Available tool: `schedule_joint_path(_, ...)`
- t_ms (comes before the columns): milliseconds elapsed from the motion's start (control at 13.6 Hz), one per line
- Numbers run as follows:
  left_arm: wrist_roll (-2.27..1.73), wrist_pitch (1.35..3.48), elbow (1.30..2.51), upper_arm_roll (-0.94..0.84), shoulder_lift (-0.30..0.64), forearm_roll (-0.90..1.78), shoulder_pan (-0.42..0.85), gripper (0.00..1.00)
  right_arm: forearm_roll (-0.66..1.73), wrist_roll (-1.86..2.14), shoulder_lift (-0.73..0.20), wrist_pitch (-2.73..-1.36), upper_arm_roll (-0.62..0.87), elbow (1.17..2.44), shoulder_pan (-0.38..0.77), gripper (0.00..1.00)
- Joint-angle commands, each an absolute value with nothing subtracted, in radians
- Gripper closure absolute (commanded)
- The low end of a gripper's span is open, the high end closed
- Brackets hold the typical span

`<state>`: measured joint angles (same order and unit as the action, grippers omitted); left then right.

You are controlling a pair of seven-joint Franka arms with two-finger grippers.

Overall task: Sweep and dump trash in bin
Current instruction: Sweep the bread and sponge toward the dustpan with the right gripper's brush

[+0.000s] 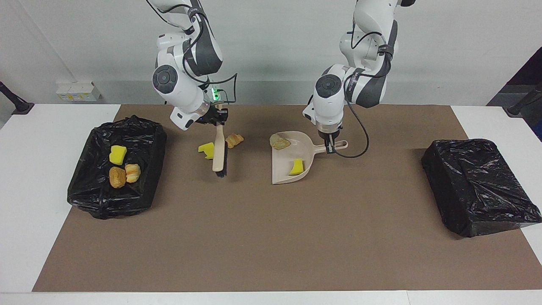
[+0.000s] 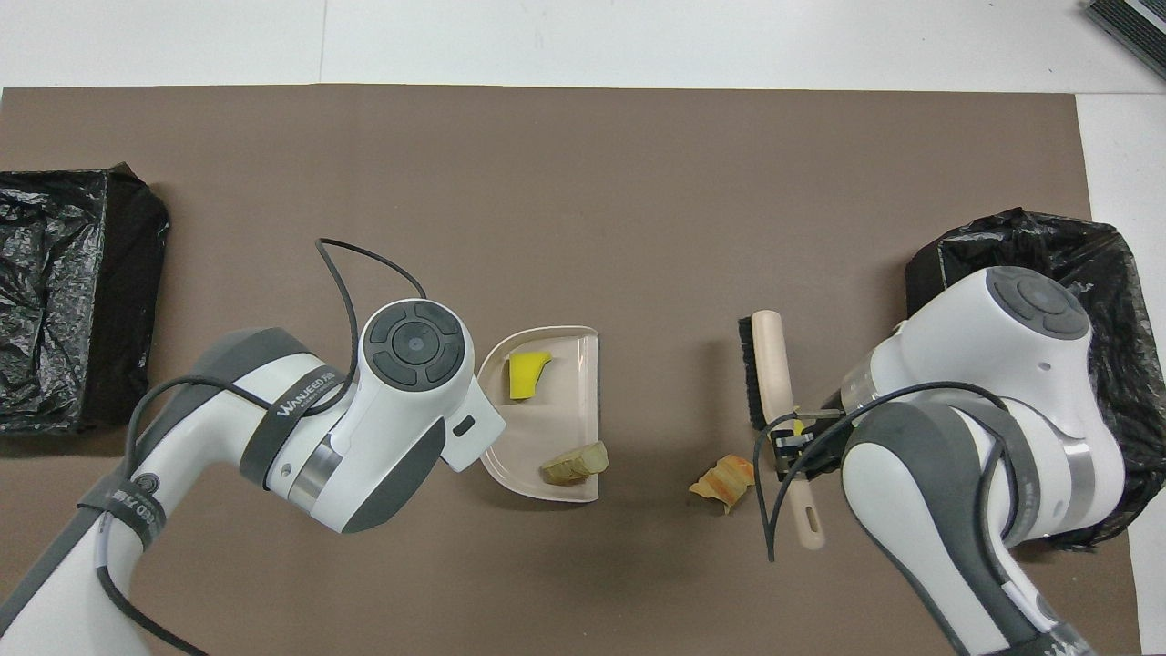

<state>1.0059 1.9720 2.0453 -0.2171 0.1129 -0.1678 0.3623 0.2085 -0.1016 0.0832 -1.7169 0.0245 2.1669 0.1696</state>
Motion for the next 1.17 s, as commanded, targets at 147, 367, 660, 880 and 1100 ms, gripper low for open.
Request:
schedule_joint_path(147, 1.017, 1.971, 2.097, -0.209, 0.071, -0.175, 0.380, 1.00, -0.009, -0.009, 0.306, -1.773, 0.037, 2.451, 0.080, 1.00)
schedule_joint_path(367, 0.991, 1.971, 2.111, -0.209, 0.060, -0.175, 0.394, 1.00, -0.026, -0.015, 0.428, -1.792, 0.041, 2.606, 0.080, 1.00)
schedule_joint_path(660, 0.985, 1.959, 2.111, -0.207, 0.058, -0.175, 0.393, 1.00, -0.005, -0.271, 0.388, -1.845, 0.048, 2.669, 0.235, 1.00)
schedule_joint_path(880, 0.969, 1.959, 2.111, -0.207, 0.058, -0.175, 0.394, 1.00, 0.150, -0.420, 0.330, -1.943, 0.049, 2.661, 0.394, 1.00)
schedule_joint_path(1100, 0.959, 1.959, 2.111, -0.207, 0.057, -0.175, 0.396, 1.00, 0.250, -0.560, 0.212, -2.020, 0.049, 2.588, 0.532, 1.00)
